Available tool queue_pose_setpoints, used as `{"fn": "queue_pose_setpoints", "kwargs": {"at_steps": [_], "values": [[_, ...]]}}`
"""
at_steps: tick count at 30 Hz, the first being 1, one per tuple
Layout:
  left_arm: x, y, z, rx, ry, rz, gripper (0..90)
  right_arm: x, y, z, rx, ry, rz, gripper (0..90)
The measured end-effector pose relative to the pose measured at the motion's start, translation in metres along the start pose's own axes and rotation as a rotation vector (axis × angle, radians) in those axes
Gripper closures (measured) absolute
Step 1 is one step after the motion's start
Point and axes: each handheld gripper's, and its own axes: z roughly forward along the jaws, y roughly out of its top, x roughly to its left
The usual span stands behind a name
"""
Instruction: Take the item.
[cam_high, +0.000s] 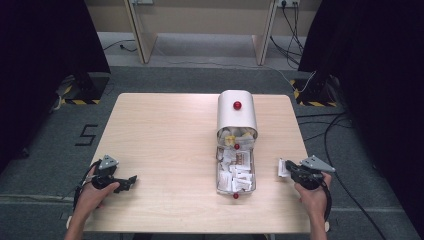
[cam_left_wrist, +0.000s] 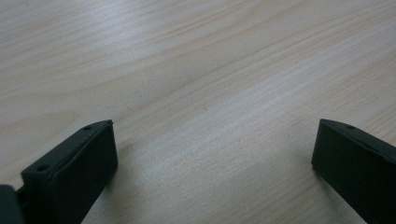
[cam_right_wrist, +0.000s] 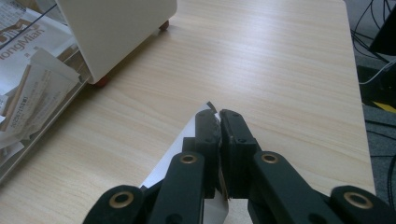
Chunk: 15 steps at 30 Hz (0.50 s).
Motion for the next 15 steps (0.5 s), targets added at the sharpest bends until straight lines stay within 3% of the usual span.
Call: {"fn": "queue_pose_setpoints", "kwargs": {"at_steps": [15], "values": [[0.0000,0.0000,0.0000,0.000,0.000,0.000,0.0,0.0107,0.0007,0.0100,0.017,0.023,-0.023,86.1]]}}
